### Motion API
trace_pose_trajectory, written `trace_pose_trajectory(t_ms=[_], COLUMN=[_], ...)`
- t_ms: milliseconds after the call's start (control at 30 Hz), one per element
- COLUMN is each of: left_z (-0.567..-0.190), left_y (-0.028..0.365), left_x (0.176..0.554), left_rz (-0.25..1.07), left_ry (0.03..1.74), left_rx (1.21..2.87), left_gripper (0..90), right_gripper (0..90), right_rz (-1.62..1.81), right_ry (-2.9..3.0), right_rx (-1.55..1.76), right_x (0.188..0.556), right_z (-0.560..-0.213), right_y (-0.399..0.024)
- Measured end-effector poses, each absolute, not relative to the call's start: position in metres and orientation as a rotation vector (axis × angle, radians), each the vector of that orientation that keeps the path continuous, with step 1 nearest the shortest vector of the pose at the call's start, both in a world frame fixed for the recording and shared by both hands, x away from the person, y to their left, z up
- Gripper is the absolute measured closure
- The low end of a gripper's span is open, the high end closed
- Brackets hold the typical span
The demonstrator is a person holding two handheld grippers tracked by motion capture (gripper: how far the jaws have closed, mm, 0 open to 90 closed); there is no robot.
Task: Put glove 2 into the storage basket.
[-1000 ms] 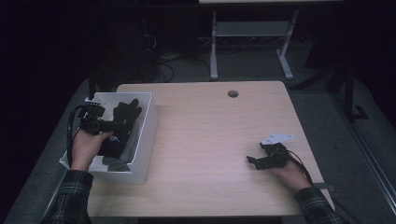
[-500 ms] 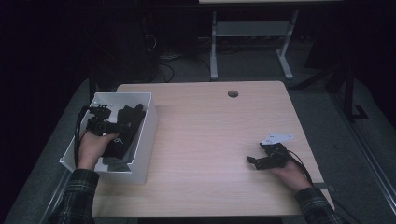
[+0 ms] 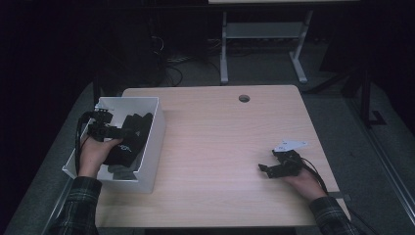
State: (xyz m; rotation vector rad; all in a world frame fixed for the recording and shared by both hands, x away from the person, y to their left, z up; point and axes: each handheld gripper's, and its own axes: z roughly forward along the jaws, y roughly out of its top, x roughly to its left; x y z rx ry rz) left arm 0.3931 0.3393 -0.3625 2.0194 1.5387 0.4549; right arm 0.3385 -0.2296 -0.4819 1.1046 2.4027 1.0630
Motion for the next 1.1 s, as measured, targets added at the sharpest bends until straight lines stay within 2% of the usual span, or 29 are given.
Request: trace_pose_trajectory(t_ms=[233,533,1100], left_z=[-0.345,-0.328,-0.308], left_y=[0.338,0.328,0.266], left_x=[0.390,0.386,0.379], left_rz=[0.478,0.492,0.429], left_ry=[1.483,1.419,1.211], left_rx=[2.006,2.011,2.046], left_gripper=[25.6,25.4,25.0], right_gripper=[16.6,16.6,16.6], right_rz=[1.063,1.063,1.064], right_ry=[2.403,2.403,2.403], right_rx=[1.104,1.103,1.102], right_x=[0.339,0.339,0.339], right_z=[-0.482,-0.482,-0.482], right_y=[-0.230,-0.230,-0.230])
